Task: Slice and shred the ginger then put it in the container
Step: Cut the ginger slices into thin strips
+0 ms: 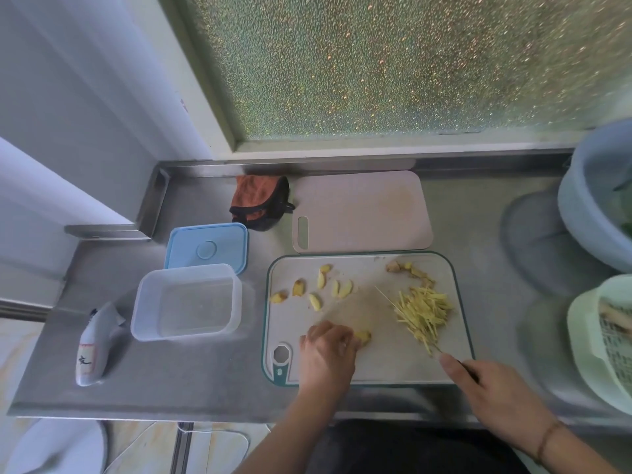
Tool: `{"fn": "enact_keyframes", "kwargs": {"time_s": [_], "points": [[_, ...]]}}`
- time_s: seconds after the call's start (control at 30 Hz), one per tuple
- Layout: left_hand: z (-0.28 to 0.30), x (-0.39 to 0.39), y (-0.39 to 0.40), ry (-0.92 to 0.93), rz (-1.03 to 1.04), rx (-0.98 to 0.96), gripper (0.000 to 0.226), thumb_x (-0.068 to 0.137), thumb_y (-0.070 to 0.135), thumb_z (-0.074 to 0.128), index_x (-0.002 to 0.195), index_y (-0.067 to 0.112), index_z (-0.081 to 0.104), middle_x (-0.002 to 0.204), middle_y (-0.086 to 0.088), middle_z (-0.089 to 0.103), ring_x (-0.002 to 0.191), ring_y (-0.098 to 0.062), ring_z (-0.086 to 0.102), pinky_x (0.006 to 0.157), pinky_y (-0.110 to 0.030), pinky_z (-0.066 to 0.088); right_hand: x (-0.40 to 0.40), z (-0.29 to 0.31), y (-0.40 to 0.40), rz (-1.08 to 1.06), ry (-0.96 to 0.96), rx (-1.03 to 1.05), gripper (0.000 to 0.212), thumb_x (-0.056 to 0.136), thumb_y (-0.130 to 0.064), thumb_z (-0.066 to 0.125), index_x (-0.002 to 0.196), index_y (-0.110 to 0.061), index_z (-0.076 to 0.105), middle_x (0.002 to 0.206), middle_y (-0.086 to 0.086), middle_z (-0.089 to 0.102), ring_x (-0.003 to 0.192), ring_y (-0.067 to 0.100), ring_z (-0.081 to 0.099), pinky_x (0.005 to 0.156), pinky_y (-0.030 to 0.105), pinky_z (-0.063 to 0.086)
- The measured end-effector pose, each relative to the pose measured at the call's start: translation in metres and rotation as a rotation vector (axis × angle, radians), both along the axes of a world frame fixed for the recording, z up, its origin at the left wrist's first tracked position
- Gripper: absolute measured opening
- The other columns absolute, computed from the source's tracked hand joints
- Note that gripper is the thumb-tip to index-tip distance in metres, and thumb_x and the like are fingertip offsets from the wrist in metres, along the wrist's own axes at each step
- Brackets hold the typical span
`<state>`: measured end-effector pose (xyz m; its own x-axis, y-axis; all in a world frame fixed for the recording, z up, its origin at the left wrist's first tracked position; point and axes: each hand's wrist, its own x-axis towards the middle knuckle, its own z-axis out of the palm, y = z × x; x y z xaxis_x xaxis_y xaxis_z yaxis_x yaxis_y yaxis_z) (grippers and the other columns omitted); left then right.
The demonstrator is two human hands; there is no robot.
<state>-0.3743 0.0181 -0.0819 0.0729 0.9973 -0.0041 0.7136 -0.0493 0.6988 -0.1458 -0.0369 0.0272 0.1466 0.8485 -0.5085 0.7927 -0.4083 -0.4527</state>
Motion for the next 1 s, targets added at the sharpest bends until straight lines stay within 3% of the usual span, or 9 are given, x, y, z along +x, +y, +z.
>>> {"fn": "enact_keyframes", "kwargs": {"time_s": [0.17, 0.27, 0.37, 0.47, 0.53, 0.63, 0.73, 0.9, 1.0], "points": [[0.012, -0.011, 0.017, -0.034, 0.039, 0.106, 0.009, 0.085, 0.020, 0.076, 0.091, 0.013, 0.076, 0.089, -0.001, 0.070, 0.079, -0.019, 0.064, 0.072, -0.039, 0.058, 0.002, 0.002, 0.002, -0.018, 0.008, -0.010, 0.058, 0.083, -0.063, 0.034, 0.051, -0.015, 0.040, 0.047, 0.002, 0.043, 0.046, 0.012, 0.043, 0.051, 0.024, 0.036], [0.011, -0.038, 0.056, 0.139, 0.118, 0.235, 0.022, 0.080, 0.004, 0.081, 0.101, 0.006, 0.074, 0.096, -0.012, 0.068, 0.084, -0.033, 0.063, 0.075, -0.041, 0.054, 0.003, 0.002, 0.003, -0.027, 0.015, 0.004, 0.059, 0.083, -0.065, 0.034, 0.051, -0.015, 0.040, 0.047, 0.002, 0.043, 0.047, 0.013, 0.044, 0.051, 0.024, 0.036], [0.009, -0.056, 0.082, 0.320, 0.165, 0.199, 0.022, 0.080, 0.007, 0.082, 0.100, 0.002, 0.074, 0.096, -0.016, 0.065, 0.082, -0.039, 0.060, 0.070, -0.045, 0.055, 0.002, 0.000, 0.002, -0.027, 0.013, -0.014, 0.076, 0.077, -0.081, 0.016, 0.053, -0.015, 0.045, 0.050, 0.004, 0.048, 0.048, 0.011, 0.047, 0.051, 0.025, 0.038], [0.005, -0.061, 0.090, 0.349, 0.108, 0.185, 0.009, 0.077, 0.004, 0.083, 0.079, 0.007, 0.076, 0.085, -0.013, 0.065, 0.075, -0.036, 0.056, 0.062, -0.041, 0.052, 0.002, -0.001, 0.002, -0.024, 0.005, 0.000, 0.081, 0.063, -0.087, 0.010, 0.053, -0.014, 0.046, 0.050, 0.006, 0.050, 0.049, 0.013, 0.050, 0.052, 0.025, 0.039], [0.002, -0.061, 0.090, 0.327, 0.072, 0.221, 0.012, 0.075, 0.001, 0.080, 0.073, 0.012, 0.075, 0.081, -0.008, 0.067, 0.073, -0.033, 0.055, 0.063, -0.038, 0.047, 0.001, 0.000, 0.002, -0.023, 0.010, 0.009, 0.080, 0.072, -0.085, 0.011, 0.052, -0.014, 0.043, 0.048, 0.004, 0.046, 0.049, 0.014, 0.049, 0.051, 0.024, 0.037], [0.000, -0.059, 0.084, 0.333, -0.009, 0.254, 0.012, 0.078, 0.001, 0.077, 0.078, 0.012, 0.074, 0.083, -0.005, 0.070, 0.073, -0.031, 0.055, 0.065, -0.038, 0.047, 0.001, 0.001, 0.002, -0.017, 0.004, 0.001, 0.065, 0.076, -0.072, 0.022, 0.052, -0.015, 0.042, 0.048, 0.002, 0.045, 0.051, 0.016, 0.050, 0.050, 0.024, 0.035], [-0.003, -0.054, 0.074, 0.353, -0.082, 0.264, 0.020, 0.074, -0.001, 0.082, 0.089, 0.011, 0.074, 0.084, -0.006, 0.069, 0.074, -0.032, 0.057, 0.063, -0.041, 0.051, 0.002, 0.002, 0.002, -0.012, -0.010, 0.005, 0.065, 0.073, -0.072, 0.021, 0.052, -0.015, 0.042, 0.048, 0.002, 0.044, 0.048, 0.012, 0.046, 0.050, 0.024, 0.035], [0.003, -0.051, 0.072, 0.211, -0.022, 0.226, 0.029, 0.070, -0.010, 0.083, 0.086, 0.011, 0.074, 0.076, -0.005, 0.070, 0.066, -0.028, 0.059, 0.061, -0.036, 0.052, -0.001, 0.004, 0.002, -0.015, -0.006, 0.003, 0.060, 0.076, -0.068, 0.026, 0.051, -0.015, 0.040, 0.047, 0.001, 0.042, 0.047, 0.012, 0.044, 0.050, 0.024, 0.035], [0.017, -0.037, 0.061, -0.029, -0.073, 0.251, 0.023, 0.074, -0.010, 0.081, 0.083, 0.009, 0.074, 0.083, -0.002, 0.072, 0.069, -0.011, 0.061, 0.067, -0.016, 0.052, 0.000, 0.003, 0.001, -0.009, -0.004, 0.010, 0.060, 0.077, -0.067, 0.026, 0.052, -0.015, 0.040, 0.046, 0.002, 0.042, 0.046, 0.011, 0.043, 0.049, 0.025, 0.034]]}}
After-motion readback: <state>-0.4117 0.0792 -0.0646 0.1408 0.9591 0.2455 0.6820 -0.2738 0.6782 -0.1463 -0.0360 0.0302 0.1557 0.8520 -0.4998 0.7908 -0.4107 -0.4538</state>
